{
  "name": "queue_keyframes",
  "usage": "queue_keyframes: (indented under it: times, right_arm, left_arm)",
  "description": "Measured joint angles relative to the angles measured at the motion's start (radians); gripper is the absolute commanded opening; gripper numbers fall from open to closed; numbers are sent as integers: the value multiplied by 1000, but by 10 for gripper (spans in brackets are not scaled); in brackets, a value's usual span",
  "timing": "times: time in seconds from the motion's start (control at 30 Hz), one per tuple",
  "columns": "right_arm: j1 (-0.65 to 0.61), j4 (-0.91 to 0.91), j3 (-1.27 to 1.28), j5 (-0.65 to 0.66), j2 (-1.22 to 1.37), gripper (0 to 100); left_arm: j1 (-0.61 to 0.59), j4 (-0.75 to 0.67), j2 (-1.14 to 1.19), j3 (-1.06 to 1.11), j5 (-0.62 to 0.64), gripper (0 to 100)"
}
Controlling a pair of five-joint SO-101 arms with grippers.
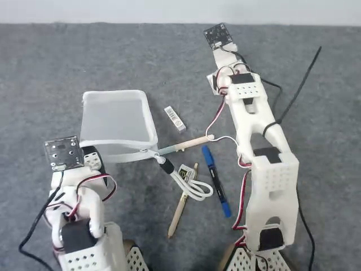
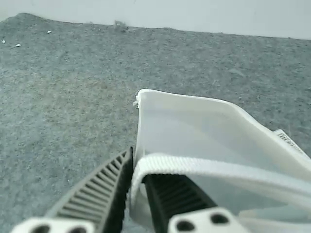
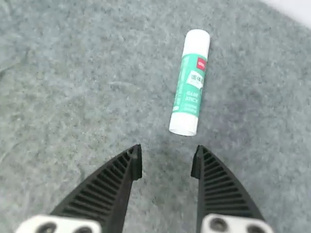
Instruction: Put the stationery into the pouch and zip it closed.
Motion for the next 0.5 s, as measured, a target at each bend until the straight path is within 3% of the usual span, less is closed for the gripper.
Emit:
queue_keyframes:
  times: [0.27,0.5]
  right_arm:
    - [0,-44,-104,0,117,166]
    - [0,-83,-104,81,124,166]
  left_arm:
    - [0,0,0,0,0,12]
    - [0,0,0,0,0,12]
